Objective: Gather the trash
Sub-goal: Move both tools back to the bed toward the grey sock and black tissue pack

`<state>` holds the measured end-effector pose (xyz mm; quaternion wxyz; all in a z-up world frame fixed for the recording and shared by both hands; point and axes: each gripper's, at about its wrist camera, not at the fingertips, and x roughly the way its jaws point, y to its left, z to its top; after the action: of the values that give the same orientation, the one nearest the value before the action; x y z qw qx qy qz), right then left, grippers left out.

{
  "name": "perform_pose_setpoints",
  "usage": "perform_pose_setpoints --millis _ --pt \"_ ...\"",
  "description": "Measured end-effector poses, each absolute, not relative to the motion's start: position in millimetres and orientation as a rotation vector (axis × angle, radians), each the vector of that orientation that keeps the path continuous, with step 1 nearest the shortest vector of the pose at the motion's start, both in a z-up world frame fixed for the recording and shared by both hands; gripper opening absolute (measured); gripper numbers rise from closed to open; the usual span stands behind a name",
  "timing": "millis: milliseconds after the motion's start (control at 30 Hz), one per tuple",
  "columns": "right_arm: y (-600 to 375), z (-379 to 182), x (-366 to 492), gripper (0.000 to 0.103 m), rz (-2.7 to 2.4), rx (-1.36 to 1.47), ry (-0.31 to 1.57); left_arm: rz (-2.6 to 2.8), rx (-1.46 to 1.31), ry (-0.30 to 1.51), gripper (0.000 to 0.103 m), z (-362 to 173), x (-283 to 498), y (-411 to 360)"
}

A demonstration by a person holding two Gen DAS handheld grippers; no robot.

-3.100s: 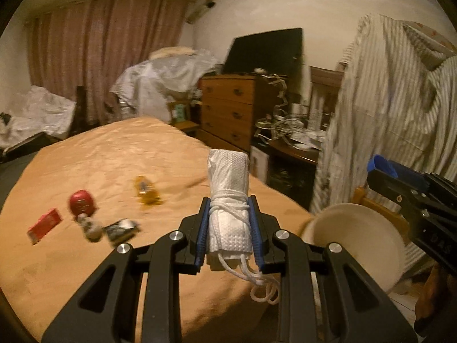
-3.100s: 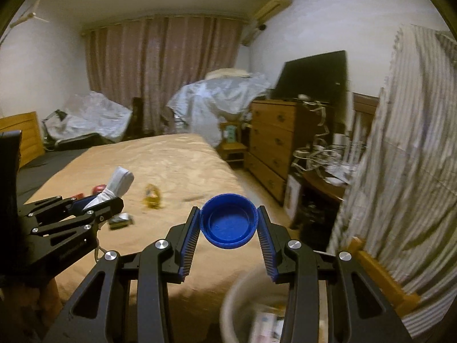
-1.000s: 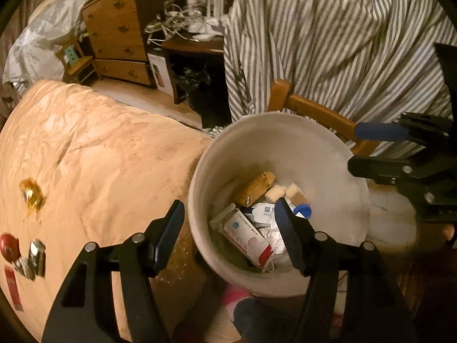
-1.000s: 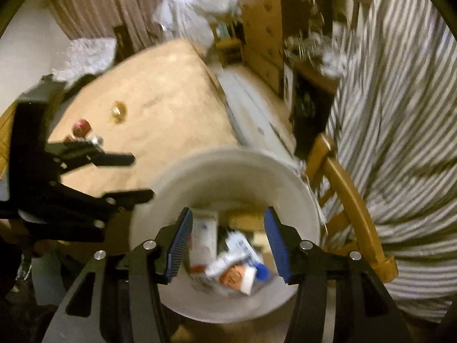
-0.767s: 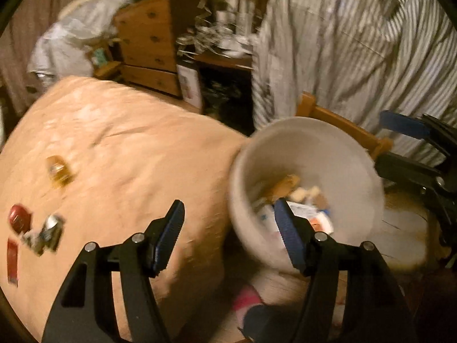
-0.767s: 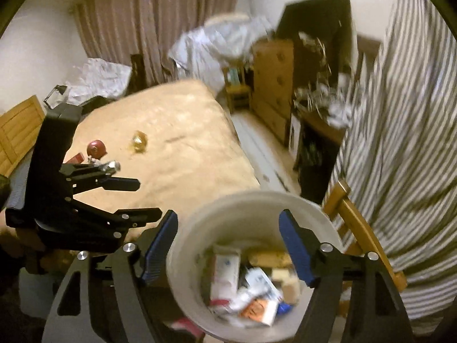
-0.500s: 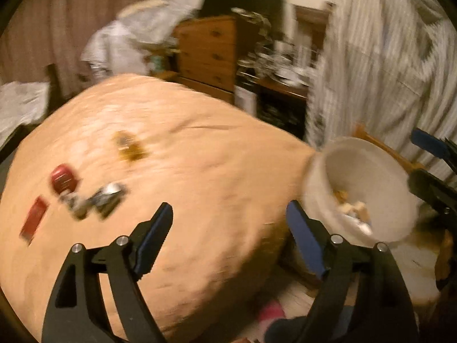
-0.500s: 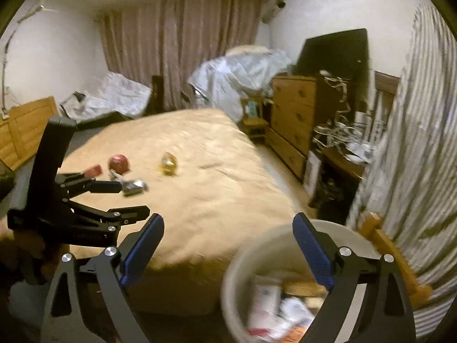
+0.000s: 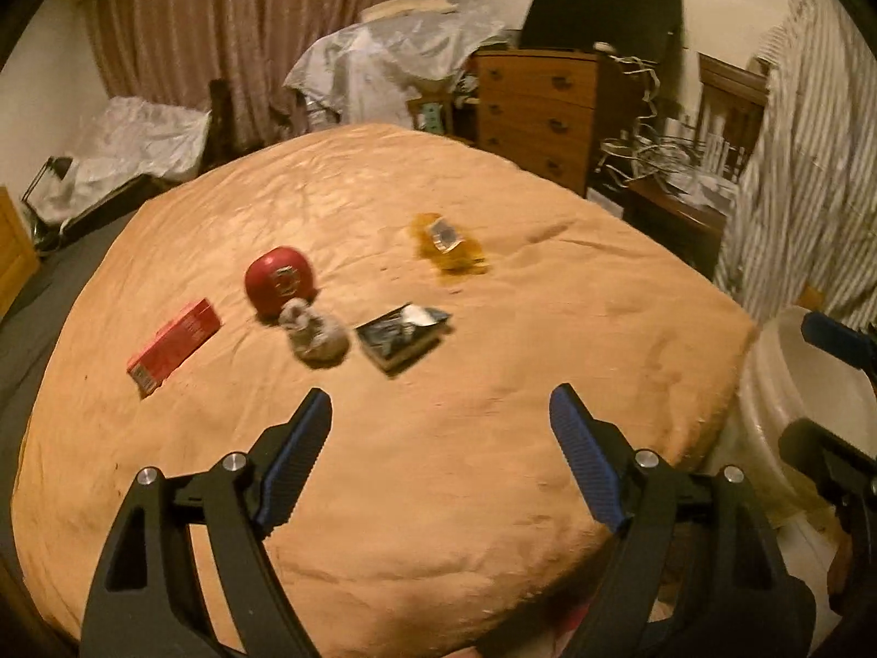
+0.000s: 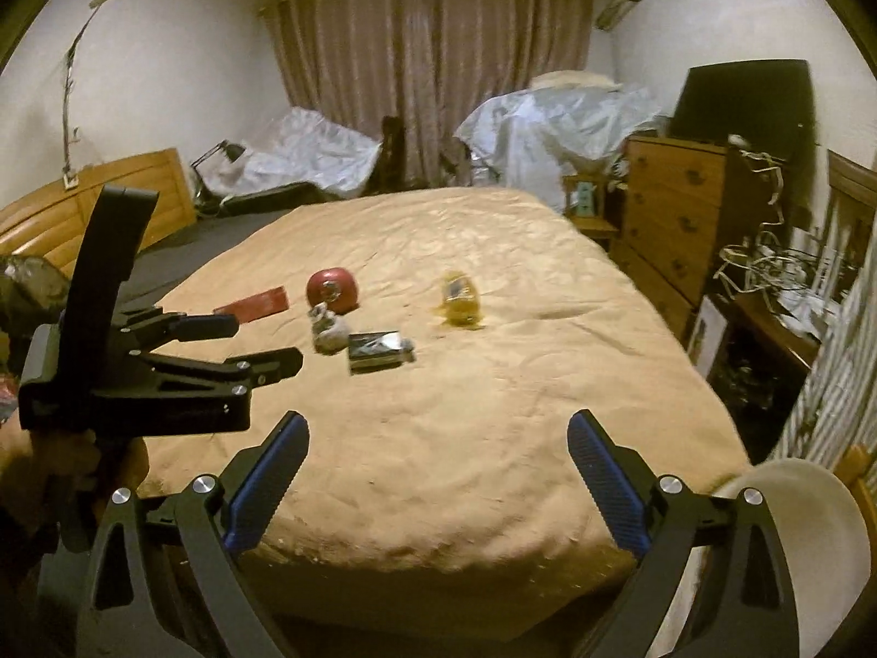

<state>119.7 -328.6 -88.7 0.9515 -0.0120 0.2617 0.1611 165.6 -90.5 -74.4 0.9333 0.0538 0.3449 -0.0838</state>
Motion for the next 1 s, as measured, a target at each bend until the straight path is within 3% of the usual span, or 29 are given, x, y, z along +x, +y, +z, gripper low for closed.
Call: perform_pose_setpoints --millis 500,933,1000 --pt "-289.5 -157.8 201.2 0.095 0.398 -0.004 0.68 -0.006 -0.03 0.89 0.078 -167.8 280.0 19.0" --pt "-274.0 -206.5 280.7 0.095 0.482 0.169 0.797 -0.112 -0.214 0.877 0.078 -170.6 336.2 21.4" --pt "-270.4 -213.3 288.7 0.095 0.488 0.194 0.811 -0.108 -0.22 0.871 0.073 -169.2 345.6 19.2"
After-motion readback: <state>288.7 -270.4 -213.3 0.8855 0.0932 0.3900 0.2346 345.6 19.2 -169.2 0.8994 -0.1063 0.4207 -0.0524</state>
